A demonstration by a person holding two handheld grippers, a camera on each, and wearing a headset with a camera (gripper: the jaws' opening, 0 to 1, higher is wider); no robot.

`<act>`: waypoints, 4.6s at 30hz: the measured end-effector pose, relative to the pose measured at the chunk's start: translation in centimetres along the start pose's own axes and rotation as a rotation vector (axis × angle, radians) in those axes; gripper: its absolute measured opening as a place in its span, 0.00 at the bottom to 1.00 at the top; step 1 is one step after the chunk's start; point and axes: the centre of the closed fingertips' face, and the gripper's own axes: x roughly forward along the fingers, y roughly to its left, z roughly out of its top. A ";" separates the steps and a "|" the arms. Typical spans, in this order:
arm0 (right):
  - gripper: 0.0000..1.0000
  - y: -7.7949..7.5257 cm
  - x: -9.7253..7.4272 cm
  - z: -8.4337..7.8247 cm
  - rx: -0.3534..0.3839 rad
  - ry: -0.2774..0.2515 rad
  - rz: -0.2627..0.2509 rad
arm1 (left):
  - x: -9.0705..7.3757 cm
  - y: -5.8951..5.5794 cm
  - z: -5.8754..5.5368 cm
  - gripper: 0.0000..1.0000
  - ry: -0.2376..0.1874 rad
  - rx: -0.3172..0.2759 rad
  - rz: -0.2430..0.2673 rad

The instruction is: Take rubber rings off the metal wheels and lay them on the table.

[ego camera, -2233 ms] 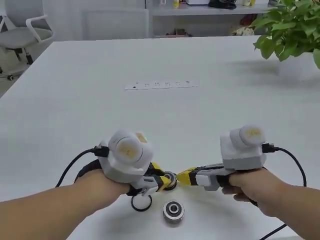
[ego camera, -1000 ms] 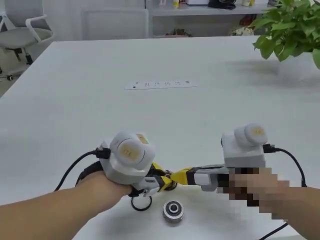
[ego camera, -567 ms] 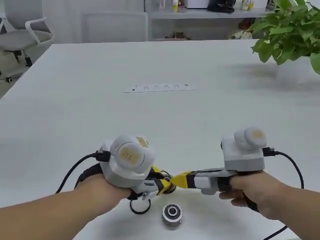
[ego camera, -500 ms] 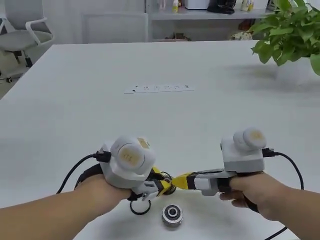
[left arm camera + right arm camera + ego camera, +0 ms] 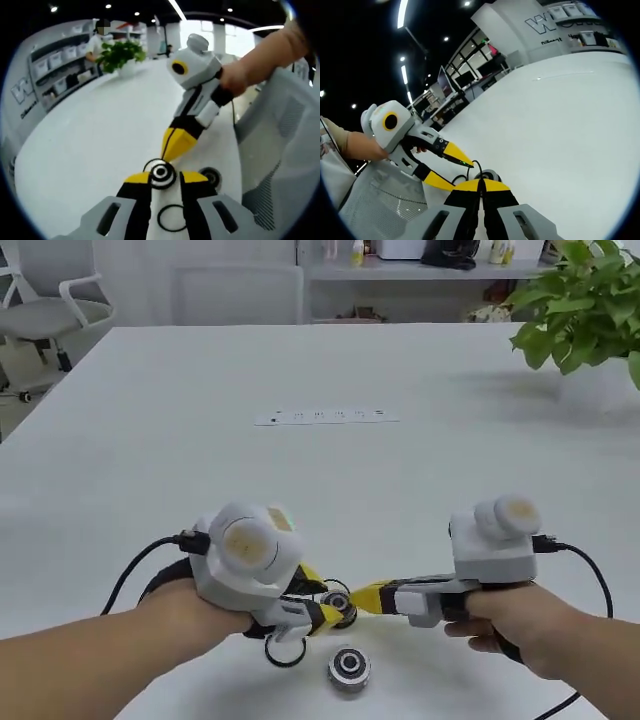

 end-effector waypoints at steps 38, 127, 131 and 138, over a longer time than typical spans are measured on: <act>0.00 4.0 2.2 0.7 -0.044 0.072 0.099 | -8.5 -0.3 -1.7 0.66 -0.082 -0.077 0.022; 0.16 0.1 -0.1 1.1 -0.148 0.117 -0.033 | -7.6 1.5 -2.9 0.69 -0.021 -0.128 0.015; 0.17 -0.5 -0.4 0.8 -0.172 0.125 -0.045 | -6.8 1.6 -2.9 0.67 -0.017 -0.133 0.009; 0.20 -1.0 -0.8 -0.2 -0.228 0.152 -0.051 | -5.5 1.7 -2.6 0.64 -0.013 -0.132 -0.004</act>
